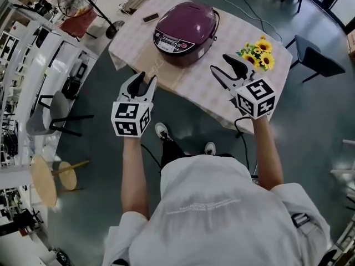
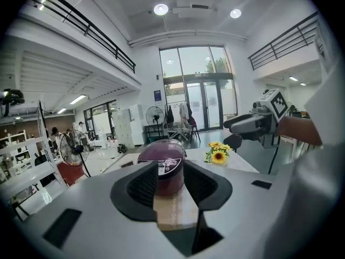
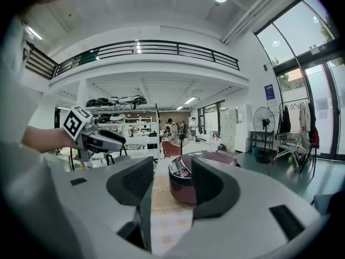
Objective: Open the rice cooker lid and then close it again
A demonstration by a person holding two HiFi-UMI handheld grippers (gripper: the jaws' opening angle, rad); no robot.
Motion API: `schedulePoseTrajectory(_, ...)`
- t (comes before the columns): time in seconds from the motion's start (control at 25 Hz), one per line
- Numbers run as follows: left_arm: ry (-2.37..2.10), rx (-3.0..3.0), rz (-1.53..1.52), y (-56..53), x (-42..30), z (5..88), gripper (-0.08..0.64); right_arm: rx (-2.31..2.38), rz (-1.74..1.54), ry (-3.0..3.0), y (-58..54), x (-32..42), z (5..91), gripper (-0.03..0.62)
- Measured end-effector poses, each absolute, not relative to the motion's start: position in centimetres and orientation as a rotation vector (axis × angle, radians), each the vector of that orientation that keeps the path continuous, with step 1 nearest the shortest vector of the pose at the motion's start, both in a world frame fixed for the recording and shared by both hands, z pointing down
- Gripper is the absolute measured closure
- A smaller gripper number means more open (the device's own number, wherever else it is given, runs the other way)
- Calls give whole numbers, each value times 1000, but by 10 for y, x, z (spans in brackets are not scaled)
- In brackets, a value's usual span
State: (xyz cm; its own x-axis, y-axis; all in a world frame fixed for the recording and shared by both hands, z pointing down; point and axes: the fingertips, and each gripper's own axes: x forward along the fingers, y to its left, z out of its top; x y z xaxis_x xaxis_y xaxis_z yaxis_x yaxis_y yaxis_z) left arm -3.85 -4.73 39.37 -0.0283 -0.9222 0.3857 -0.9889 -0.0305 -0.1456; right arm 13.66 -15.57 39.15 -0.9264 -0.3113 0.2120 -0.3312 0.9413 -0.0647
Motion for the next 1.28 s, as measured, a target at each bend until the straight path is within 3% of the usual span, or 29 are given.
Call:
schedulePoseTrajectory(0.72,-1754,2371,554,-185,-149,395,403,804,193,-2776,-223,36,400,360)
schedulePoseTrajectory(1.28,-1426,2551,585,-259,-140,441,411,1140,254,-2604,-233,28,420,362)
